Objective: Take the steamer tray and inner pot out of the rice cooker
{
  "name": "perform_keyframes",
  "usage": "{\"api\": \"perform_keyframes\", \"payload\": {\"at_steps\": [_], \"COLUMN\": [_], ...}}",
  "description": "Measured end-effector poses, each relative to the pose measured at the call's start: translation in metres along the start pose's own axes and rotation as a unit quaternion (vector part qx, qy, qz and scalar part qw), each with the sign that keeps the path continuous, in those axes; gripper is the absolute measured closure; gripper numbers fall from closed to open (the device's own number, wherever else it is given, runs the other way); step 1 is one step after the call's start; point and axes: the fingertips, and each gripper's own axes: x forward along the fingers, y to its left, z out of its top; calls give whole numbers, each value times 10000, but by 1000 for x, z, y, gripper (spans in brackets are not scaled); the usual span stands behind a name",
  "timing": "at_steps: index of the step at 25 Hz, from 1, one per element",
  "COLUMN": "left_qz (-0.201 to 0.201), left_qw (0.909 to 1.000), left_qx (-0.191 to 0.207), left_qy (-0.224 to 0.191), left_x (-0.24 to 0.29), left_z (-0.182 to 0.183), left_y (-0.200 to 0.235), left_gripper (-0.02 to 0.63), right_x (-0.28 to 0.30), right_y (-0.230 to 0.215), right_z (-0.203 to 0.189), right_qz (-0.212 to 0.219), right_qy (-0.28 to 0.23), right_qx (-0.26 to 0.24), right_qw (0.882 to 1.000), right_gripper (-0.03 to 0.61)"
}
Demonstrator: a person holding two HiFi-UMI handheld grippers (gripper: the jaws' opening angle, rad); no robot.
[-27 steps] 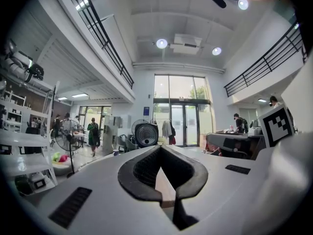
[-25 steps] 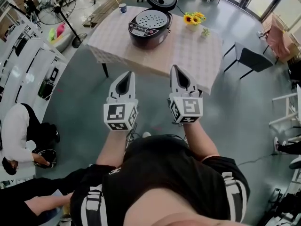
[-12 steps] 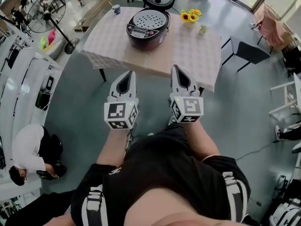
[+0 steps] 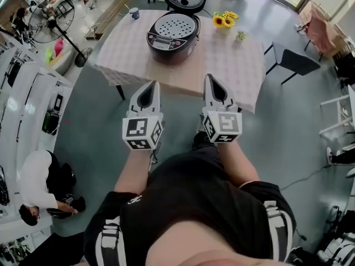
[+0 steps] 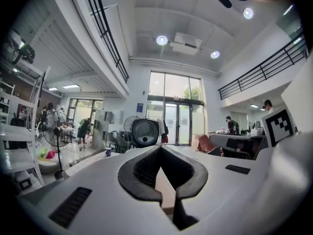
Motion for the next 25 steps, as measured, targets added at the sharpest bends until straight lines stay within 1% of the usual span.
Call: {"api": "perform_keyframes", "payload": {"at_steps": [9,17,25], "left_qz": [98,295,451], "left_qw": [9998,9993,9985], "left_qx": [94,198,288], "left_qy": [-149,-89,99], "left_x": [79,163,248], "left_z": [11,22,30], "left_y": [17,27,25], "left_gripper": [611,611,611], "right_x": [76,153,221], "right_y": [-41,-88,-142], "right_z": [-6,-11,-13], "right_qz": [112,342,570], "right_qy": [-75,-36,68], "right_qx": [27,74,184], "right_qw": [9999,9994,9982], "right_gripper": [577,577,577]}}
